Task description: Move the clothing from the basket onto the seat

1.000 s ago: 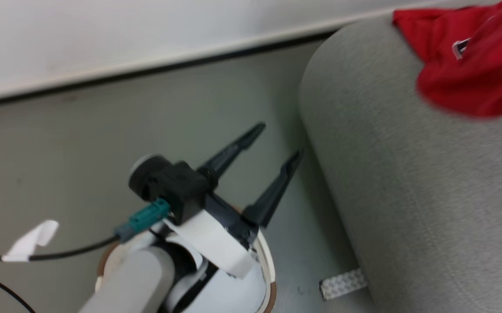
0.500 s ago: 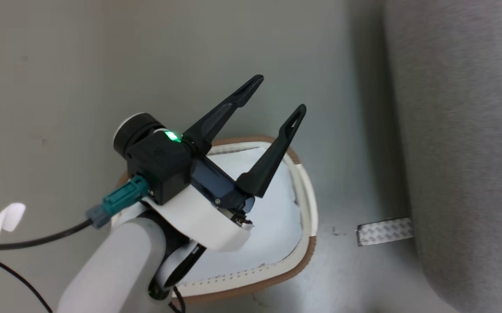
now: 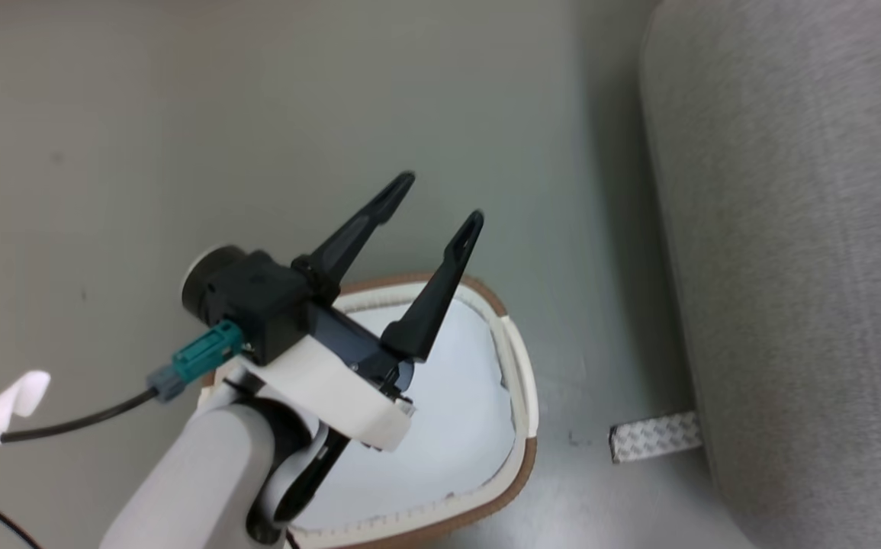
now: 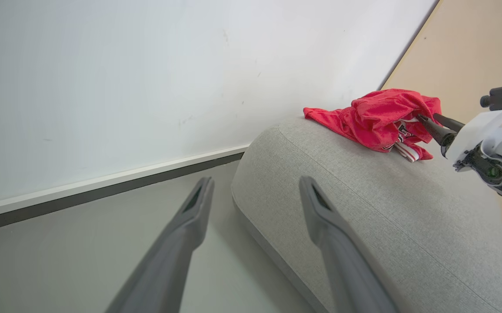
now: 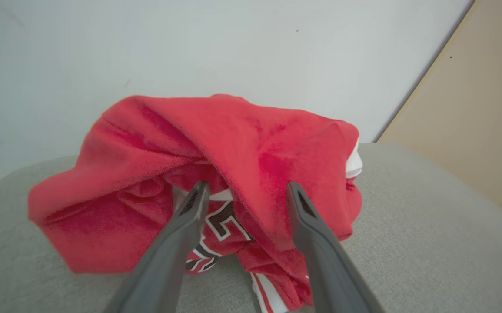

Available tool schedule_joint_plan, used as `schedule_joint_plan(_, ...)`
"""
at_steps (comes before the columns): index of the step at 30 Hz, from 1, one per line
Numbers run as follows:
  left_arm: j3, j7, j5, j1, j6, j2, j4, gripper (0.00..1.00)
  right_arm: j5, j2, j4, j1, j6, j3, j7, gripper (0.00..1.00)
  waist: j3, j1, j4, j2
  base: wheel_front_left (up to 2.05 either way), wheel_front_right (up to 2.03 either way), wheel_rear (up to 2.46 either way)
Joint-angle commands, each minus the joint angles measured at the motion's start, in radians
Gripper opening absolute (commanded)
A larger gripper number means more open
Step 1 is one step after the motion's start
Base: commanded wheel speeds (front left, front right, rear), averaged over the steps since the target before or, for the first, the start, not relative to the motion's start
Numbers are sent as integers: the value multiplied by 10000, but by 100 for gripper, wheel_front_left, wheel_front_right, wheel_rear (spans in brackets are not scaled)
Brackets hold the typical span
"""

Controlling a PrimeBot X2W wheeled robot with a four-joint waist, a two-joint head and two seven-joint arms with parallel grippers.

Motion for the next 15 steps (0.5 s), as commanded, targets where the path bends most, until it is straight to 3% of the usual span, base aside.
schedule_joint_plan(1, 66, -81, -129, 221, 41, 60, 73, 100, 146, 0, -78, 350, -26, 209, -69, 100, -637, -1, -193, 0, 0, 0, 0)
schedule_joint_plan(9, 547, -712, -382, 1526, 637, 172, 668, 100, 625, -68, -1884, 2661, -26, 1787, -428, 100, -2586, -1, -65, 0, 0, 0, 0)
schedule_joint_plan(15, 1044, -1441, -585, 2758, 1224, 205, 1359, 100, 804, 583, -4050, 4691, -26, 2564, -497, 100, -3982, -1, 566, 0, 0, 0, 0)
